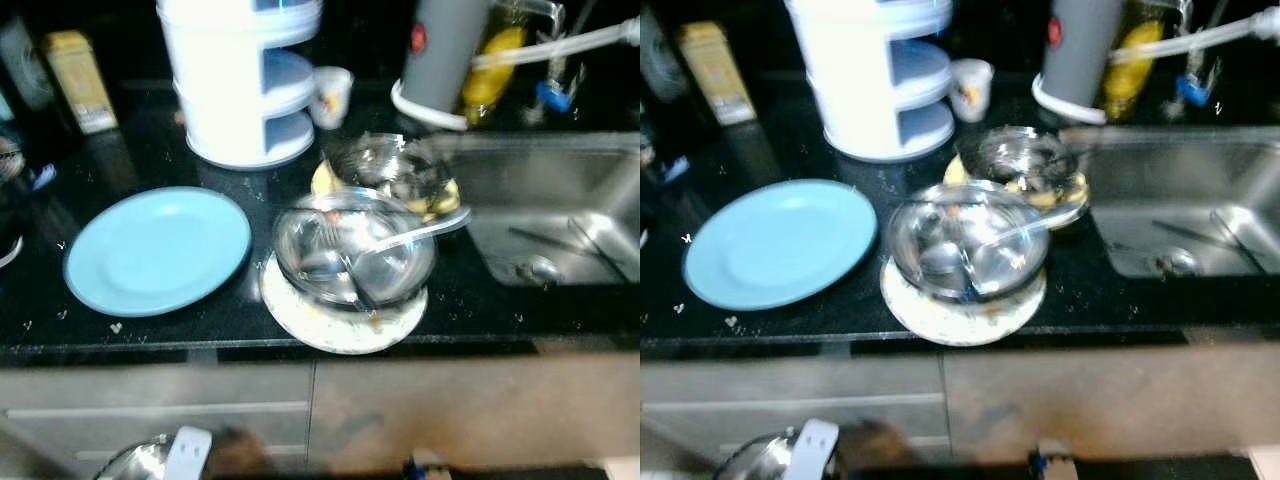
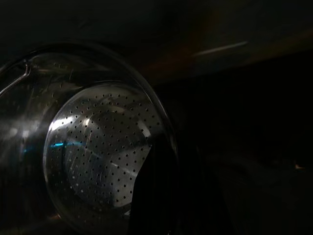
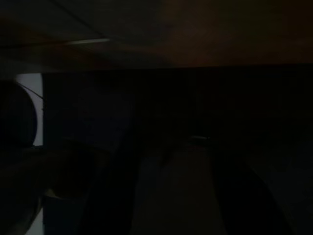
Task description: Kitchen organization
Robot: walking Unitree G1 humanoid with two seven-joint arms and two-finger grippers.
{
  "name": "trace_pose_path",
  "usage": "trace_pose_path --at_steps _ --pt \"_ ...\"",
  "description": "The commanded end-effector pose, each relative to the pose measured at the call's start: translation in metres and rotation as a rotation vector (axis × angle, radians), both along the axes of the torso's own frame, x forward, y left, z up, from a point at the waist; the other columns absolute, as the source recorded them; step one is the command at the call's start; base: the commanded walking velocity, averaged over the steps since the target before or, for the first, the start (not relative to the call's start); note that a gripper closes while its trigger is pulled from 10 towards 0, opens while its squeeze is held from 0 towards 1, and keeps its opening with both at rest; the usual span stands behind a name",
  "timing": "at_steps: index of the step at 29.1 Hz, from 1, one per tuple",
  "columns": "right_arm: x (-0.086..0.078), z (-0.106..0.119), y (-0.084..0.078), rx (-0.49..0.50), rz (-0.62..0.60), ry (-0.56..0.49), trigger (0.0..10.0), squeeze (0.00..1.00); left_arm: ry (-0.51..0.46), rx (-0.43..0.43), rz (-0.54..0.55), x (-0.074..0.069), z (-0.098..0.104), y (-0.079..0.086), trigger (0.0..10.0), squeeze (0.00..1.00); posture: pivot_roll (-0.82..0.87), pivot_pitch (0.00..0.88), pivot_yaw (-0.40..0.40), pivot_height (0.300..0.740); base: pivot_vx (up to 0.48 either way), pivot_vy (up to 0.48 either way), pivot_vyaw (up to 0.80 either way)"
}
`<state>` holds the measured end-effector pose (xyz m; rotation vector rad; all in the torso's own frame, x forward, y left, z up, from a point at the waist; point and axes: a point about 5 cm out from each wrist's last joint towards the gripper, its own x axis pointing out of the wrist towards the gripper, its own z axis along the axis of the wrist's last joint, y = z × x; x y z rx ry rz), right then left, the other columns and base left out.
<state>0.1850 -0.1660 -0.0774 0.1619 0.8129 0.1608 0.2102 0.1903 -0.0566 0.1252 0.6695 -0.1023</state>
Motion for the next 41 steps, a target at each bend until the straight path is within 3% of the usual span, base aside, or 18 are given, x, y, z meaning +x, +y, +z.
trace_pose_path --at_steps 1,11,41 --pt "-0.012 -0.007 0.001 0.003 -0.004 0.047 10.0 0.00 0.031 0.004 0.018 -0.009 -0.006 0.003 10.0 0.00 -0.06 0.166 -0.007 0.740 0.000 0.000 0.00" --pt "-0.021 -0.013 -0.001 -0.081 0.034 0.121 10.0 0.00 0.081 0.052 -0.024 -0.020 -0.013 0.003 10.0 0.00 -0.05 0.153 -0.012 0.740 0.000 0.000 0.00" --pt "-0.019 -0.012 -0.005 -0.098 -0.029 0.103 10.0 0.00 0.083 0.065 -0.047 -0.015 -0.012 0.003 10.0 0.00 -0.06 0.132 -0.004 0.740 0.000 0.000 0.00"
